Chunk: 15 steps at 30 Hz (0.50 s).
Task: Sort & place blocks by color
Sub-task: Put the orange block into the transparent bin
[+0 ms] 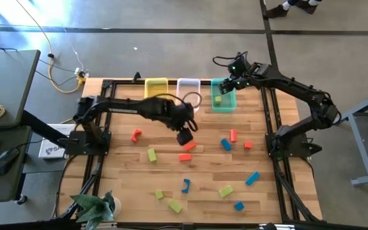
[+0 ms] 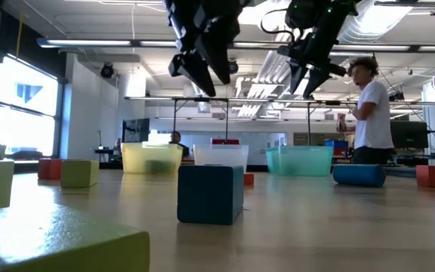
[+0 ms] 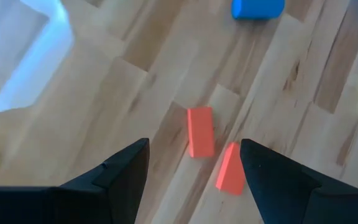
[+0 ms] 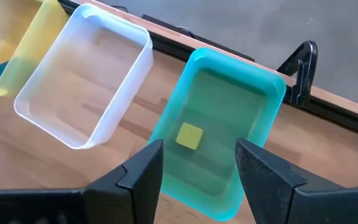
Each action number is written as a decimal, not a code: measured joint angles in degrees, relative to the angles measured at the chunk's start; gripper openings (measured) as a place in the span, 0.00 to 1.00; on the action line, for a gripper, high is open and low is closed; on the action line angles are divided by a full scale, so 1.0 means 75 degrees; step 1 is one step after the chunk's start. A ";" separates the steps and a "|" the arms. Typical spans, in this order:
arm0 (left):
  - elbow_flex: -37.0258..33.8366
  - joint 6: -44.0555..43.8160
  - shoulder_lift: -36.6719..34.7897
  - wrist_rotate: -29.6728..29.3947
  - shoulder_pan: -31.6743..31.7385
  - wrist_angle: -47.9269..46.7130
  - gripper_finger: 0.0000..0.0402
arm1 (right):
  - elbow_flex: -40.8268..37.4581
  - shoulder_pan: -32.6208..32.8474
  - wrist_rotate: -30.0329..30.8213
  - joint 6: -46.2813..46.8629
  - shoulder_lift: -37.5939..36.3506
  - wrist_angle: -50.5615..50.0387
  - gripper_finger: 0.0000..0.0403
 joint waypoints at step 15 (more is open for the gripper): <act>0.0000 0.0085 0.1335 -0.0242 -0.0533 0.0673 0.60 | 0.0000 0.0000 -0.0003 0.0341 0.0003 -0.0105 0.47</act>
